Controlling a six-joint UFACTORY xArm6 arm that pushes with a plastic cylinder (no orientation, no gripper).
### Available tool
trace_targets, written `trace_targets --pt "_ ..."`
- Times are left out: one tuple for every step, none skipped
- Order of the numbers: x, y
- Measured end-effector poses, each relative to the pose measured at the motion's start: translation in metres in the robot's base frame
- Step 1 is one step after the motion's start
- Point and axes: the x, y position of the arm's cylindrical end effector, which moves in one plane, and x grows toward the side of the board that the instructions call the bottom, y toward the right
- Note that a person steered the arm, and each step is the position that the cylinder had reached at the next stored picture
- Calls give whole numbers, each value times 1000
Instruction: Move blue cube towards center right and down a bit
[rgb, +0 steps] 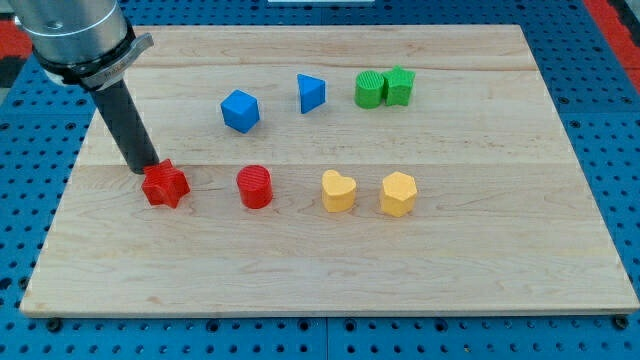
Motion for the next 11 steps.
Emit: trace_targets --pt "-35 12" --pt "-70 37" --pt "-76 87" --pt "-80 134" --pt "-102 138" --pt "-106 172" --pt "-101 218" --pt "-69 247" --pt "-33 255" --pt "-9 264" --pt "5 289"
